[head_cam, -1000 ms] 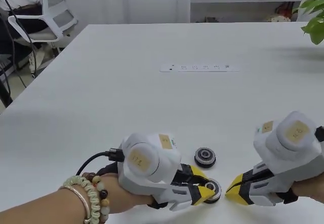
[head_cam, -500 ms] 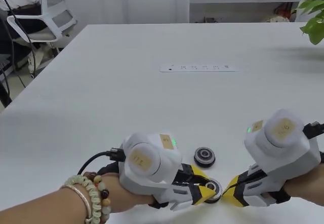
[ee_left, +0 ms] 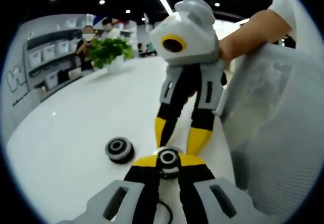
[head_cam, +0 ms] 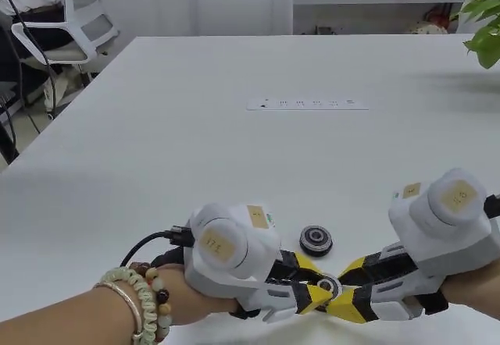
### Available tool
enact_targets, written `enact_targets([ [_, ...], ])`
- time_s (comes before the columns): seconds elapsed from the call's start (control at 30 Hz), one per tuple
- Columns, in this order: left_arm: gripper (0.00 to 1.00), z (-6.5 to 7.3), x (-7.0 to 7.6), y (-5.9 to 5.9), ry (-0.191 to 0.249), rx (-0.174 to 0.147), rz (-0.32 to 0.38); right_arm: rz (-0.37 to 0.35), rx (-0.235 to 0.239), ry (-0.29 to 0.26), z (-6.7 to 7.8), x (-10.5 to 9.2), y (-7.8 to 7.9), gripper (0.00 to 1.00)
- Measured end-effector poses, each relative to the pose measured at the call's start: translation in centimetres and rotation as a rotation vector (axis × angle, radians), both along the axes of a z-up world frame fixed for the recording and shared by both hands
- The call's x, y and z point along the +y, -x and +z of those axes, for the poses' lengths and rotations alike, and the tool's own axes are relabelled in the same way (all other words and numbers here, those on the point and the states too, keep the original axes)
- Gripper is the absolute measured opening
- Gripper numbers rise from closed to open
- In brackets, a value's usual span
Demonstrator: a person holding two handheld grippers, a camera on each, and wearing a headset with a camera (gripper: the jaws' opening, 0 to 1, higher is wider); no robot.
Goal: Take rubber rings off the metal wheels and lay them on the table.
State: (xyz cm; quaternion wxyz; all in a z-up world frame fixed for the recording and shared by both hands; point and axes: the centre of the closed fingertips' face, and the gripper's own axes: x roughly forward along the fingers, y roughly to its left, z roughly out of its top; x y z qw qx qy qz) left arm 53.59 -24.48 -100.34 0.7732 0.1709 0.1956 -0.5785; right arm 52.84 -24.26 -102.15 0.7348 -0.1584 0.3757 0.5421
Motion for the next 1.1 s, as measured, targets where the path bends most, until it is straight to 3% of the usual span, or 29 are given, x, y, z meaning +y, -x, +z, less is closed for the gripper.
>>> enact_targets([
  [0.1,0.14,-0.01,-0.01,-0.03,0.001,0.001,0.001,0.035,-0.019,0.004,-0.1,-0.06,0.13,0.22],
  [0.33,0.14,0.01,-0.02,-0.06,0.001,0.001,0.001,0.043,-0.01,0.007,-0.11,-0.59,0.22,0.15],
  [0.47,0.14,0.03,-0.02,-0.09,-0.001,-0.001,0.002,0.06,-0.029,0.014,-0.06,-0.68,0.2,0.13],
  [0.6,0.14,0.03,0.09,-0.16,0.0,0.0,0.007,0.071,-0.041,0.018,-0.06,-0.82,0.24,0.06],
  [0.8,0.14,0.04,0.1,-0.14,0.0,0.0,0.007,0.051,-0.017,0.011,-0.06,-0.79,0.26,0.07],
  [0.87,0.14,0.05,0.11,-0.15,0.0,0.0,0.008,0.037,0.015,-0.006,-0.01,-0.66,0.47,0.11],
  [1.0,0.14,0.06,0.12,-0.14,0.002,0.0,0.008,0.011,-0.013,-0.02,0.13,-0.24,-0.22,0.22],
  [1.1,0.14,0.07,0.11,-0.14,0.002,0.001,0.008,0.047,-0.039,-0.013,0.08,-0.1,0.03,0.2],
])
